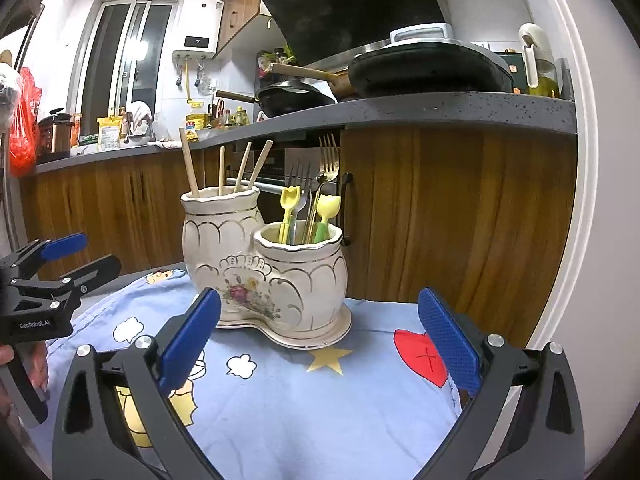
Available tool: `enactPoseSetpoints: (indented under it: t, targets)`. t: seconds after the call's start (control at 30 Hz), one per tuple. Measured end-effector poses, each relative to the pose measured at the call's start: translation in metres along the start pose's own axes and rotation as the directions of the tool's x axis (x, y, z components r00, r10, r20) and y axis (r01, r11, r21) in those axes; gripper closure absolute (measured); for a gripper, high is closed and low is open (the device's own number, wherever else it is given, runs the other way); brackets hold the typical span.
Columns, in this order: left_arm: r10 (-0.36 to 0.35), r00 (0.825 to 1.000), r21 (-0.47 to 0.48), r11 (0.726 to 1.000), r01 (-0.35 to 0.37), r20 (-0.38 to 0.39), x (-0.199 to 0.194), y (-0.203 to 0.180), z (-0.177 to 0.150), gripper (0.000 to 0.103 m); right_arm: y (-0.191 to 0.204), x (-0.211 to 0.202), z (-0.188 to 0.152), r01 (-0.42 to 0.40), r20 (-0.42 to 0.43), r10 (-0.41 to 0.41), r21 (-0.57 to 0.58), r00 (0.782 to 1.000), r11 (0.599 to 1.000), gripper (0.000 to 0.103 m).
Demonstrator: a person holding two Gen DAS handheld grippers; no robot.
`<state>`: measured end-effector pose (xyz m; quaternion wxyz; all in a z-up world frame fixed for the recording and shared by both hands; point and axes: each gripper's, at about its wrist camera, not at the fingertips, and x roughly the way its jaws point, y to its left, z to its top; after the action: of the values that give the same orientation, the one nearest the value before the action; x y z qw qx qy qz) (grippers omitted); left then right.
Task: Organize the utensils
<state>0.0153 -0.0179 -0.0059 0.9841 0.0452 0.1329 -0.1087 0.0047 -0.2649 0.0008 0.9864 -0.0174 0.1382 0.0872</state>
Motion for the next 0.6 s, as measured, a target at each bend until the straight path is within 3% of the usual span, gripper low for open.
enactPoseSetpoints:
  t: [0.6]
  targets:
    - [0.000,1.000,-0.003,1.000,0.000,0.000,-0.0004,-0.0011,-0.0004,0.007,0.0003,0.0002,0.0001,0.000,0.000,0.000,0.000,1.000,1.000,0.006]
